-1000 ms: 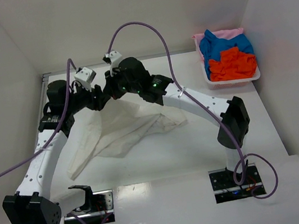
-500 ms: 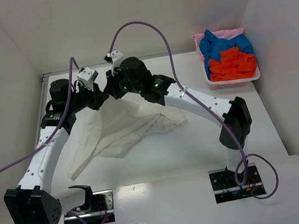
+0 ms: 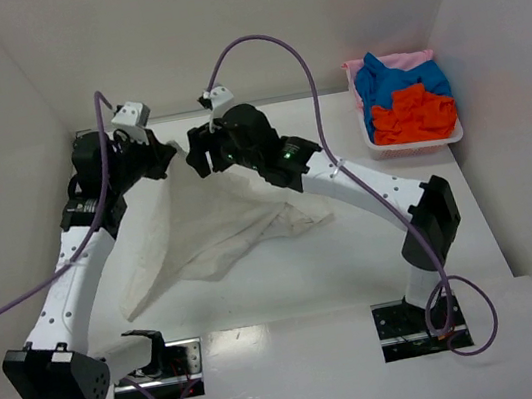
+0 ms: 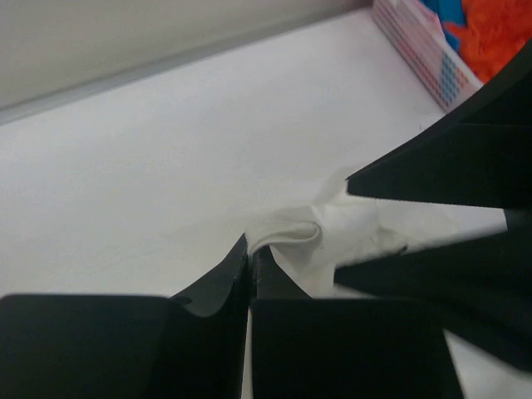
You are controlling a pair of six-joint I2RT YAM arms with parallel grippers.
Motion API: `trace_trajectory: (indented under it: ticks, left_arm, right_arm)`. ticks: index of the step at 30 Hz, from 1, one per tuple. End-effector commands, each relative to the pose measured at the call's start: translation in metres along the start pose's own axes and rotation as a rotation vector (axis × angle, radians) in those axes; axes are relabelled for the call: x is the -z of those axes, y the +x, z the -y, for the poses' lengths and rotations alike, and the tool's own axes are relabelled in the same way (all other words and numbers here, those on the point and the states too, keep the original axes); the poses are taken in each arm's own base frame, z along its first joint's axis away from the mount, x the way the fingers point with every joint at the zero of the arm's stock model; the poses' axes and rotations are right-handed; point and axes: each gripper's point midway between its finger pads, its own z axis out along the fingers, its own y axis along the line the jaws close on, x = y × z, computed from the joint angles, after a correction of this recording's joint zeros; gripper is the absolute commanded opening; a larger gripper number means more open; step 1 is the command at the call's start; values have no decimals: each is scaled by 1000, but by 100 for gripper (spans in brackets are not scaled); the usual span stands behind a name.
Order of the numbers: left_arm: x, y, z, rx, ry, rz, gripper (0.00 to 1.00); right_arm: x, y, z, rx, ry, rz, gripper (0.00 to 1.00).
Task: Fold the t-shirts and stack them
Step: Flatten out the tshirt
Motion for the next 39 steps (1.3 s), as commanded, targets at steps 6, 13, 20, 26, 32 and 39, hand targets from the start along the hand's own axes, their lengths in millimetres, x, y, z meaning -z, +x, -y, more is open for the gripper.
trace_trajectory:
  ticks: [6,13,20,26,32,39]
  left_arm:
    - [38,-86,-30,61,-270,211,0]
    - [59,-106,-44,104,-392,246,0]
    - [63,-115,-43,123,-401,253,0]
    - [65,-115,-46,116,-420,254,0]
    - [63,-113,-51,119,-441,247,0]
    - [65,-116,-52,116,-450,269,0]
  right_arm:
    - [47,-46,47,-42,216,192,100]
    - [65,15,128,-54,410,78,100]
    - [66,74,147,-62,441,-27,100]
    - [68,128,159,-96,483,-145,100]
    - [73,162,161,-148,490,-219,100]
    - [67,192,160,-215,495,-250,100]
